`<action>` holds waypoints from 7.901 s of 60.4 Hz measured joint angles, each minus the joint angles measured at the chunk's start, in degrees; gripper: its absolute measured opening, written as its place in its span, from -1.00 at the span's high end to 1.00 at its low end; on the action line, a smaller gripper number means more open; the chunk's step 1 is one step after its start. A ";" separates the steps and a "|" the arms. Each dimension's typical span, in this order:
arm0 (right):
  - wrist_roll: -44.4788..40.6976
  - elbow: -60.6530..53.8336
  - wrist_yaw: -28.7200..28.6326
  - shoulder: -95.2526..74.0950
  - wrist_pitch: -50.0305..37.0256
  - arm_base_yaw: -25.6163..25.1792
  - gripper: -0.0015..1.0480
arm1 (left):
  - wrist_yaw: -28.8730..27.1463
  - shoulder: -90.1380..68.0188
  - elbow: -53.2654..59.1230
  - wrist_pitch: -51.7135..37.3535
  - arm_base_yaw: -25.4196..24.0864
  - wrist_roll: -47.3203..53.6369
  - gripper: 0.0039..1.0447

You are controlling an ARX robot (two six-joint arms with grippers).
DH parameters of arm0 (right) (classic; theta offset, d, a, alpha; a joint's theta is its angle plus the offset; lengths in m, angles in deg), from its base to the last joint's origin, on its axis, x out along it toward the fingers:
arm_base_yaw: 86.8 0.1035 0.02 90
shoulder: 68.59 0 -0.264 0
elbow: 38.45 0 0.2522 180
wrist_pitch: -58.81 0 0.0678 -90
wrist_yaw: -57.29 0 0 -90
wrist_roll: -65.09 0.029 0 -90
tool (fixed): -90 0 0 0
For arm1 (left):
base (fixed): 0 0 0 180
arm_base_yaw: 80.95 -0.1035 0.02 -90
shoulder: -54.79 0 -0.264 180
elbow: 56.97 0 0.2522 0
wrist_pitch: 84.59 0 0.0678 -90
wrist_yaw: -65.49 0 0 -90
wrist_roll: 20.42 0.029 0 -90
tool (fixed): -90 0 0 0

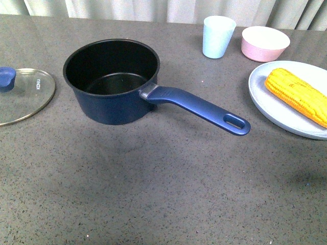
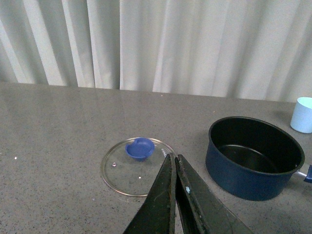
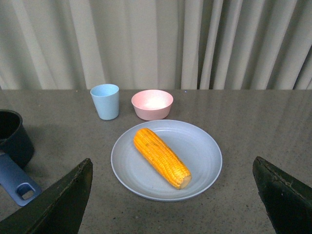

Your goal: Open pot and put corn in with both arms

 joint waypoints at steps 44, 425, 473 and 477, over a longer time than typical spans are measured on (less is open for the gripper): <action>0.00 0.00 -0.02 0.00 0.00 0.00 -0.83 | 0.02 0.00 0.00 0.00 0.00 0.15 -0.84; 0.35 0.02 -0.04 -35.78 -35.10 0.22 0.96 | 0.00 0.02 0.00 0.00 0.00 0.17 -0.84; 0.35 -0.02 -0.02 -13.35 -13.68 0.22 0.96 | 0.00 0.02 0.00 0.00 0.00 0.17 -0.84; 0.35 -0.02 -0.04 -12.26 -12.57 0.22 0.96 | 0.00 0.02 0.00 0.00 0.00 0.17 -0.84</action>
